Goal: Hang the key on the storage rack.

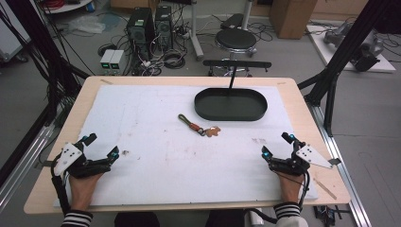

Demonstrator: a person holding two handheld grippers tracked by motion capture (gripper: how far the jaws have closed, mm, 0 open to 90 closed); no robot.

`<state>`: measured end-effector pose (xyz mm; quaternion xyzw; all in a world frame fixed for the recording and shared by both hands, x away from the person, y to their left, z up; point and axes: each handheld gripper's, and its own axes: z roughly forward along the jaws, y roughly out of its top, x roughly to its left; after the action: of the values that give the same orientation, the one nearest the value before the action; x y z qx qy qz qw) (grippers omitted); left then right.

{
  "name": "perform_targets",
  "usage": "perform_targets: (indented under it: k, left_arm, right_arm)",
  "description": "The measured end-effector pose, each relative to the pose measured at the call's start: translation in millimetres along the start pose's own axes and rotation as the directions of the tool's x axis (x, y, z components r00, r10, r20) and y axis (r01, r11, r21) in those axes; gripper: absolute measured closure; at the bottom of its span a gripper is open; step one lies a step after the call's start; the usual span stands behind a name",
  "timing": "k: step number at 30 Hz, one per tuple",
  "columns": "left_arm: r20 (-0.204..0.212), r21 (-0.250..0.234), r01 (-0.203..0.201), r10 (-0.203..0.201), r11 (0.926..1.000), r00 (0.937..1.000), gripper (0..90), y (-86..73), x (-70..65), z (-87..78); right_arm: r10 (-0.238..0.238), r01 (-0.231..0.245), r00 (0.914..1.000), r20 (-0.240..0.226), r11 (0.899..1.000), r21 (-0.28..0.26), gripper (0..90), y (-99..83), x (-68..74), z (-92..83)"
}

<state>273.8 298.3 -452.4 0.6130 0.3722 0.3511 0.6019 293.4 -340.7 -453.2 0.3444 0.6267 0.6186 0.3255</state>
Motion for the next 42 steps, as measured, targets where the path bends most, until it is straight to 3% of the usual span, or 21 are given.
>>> perform_targets:
  k: [7, 19, 25, 28, 34, 42]
  left_arm:
    - [-0.001, 0.004, 0.017, -0.017, 0.9998, 0.9999, 1.7, 0.1, 1.2, 0.5]
    - [-0.003, -0.018, 0.006, -0.006, 0.9998, 1.0000, 1.7, -0.5, 0.2, -1.9]
    - [-0.001, -0.024, 0.010, -0.010, 0.9997, 0.9999, 1.7, -0.6, 0.3, -1.8]
    - [-0.001, -0.024, 0.008, -0.008, 0.9997, 1.0000, 1.7, -0.7, 0.2, -1.9]
    - [-0.001, -0.025, 0.007, -0.007, 0.9997, 1.0000, 1.7, -0.7, 0.1, -2.3]
    - [-0.003, -0.020, 0.009, -0.009, 0.9998, 1.0000, 1.7, -0.5, 0.3, -1.7]
  right_arm:
    - [-0.008, 0.008, 1.0000, -0.004, 1.000, -0.002, 1.9, 0.2, 0.0, 0.2]
    - [-0.006, 0.006, 1.0000, 0.000, 1.000, -0.001, 1.9, 0.3, 0.1, 0.0]
    - [0.022, -0.022, 0.9997, 0.013, 1.000, 0.019, 1.9, 6.7, -5.6, 3.0]
    - [0.050, -0.049, 0.9982, -0.034, 0.999, 0.006, 1.9, 20.7, -7.8, 7.0]
    - [0.010, -0.004, 0.9947, -0.103, 0.998, 0.066, 1.9, 54.0, -10.9, 29.9]
    - [-0.022, 0.049, 0.9810, -0.193, 0.990, 0.134, 1.9, 92.0, -9.9, 73.5]
